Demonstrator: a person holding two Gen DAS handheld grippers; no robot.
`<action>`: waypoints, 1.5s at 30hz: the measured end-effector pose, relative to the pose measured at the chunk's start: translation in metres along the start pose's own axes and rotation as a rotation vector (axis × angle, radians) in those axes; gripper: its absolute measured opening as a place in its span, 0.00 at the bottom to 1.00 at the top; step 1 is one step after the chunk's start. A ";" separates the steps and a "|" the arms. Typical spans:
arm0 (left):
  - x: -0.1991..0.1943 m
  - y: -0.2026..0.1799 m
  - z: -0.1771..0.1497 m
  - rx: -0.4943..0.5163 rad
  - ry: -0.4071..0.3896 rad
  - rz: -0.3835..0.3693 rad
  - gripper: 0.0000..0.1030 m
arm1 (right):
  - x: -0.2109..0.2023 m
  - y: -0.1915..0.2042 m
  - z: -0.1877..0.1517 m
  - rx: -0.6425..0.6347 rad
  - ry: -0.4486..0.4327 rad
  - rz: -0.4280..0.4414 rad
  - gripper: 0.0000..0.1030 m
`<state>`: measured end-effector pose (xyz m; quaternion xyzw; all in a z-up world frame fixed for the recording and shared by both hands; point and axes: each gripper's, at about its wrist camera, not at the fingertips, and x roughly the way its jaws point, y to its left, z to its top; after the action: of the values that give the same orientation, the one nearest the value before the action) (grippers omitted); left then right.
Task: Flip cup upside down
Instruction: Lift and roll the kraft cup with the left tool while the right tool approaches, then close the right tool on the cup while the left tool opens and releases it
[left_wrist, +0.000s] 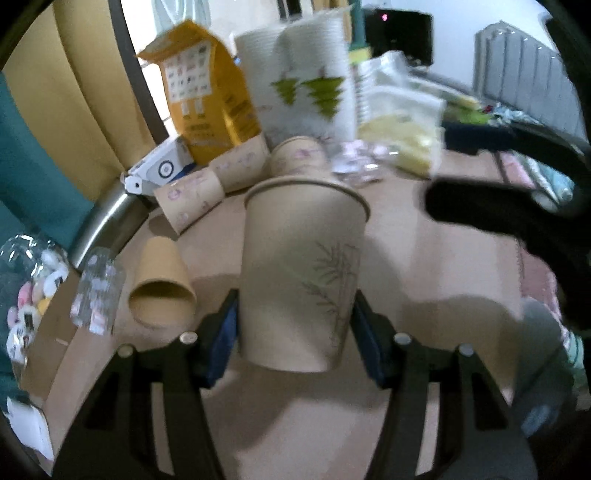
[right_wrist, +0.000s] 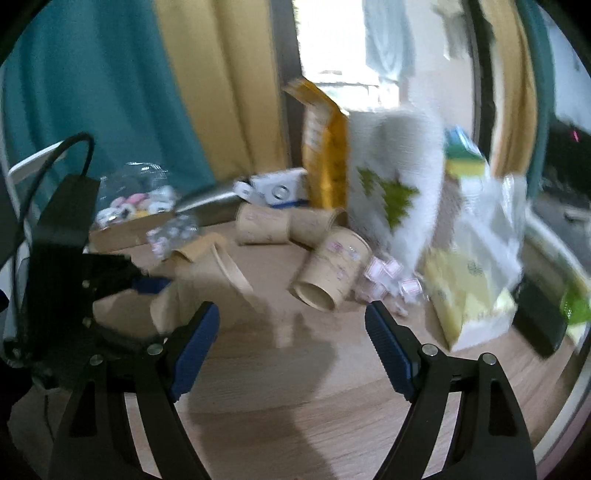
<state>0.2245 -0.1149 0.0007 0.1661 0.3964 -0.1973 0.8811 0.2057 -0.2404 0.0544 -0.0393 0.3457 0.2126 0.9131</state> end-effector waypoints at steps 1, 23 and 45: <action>-0.011 -0.006 -0.006 -0.001 -0.013 -0.004 0.57 | -0.003 0.005 0.001 -0.008 -0.002 0.015 0.81; -0.120 -0.024 -0.110 -0.205 -0.164 -0.002 0.57 | -0.029 0.084 -0.031 -0.105 0.078 0.108 0.81; -0.126 -0.047 -0.107 -0.114 -0.226 0.034 0.56 | -0.070 0.133 -0.034 -0.292 0.106 0.343 0.81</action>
<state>0.0574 -0.0799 0.0234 0.0992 0.3025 -0.1772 0.9313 0.0828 -0.1525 0.0839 -0.1228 0.3601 0.4102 0.8289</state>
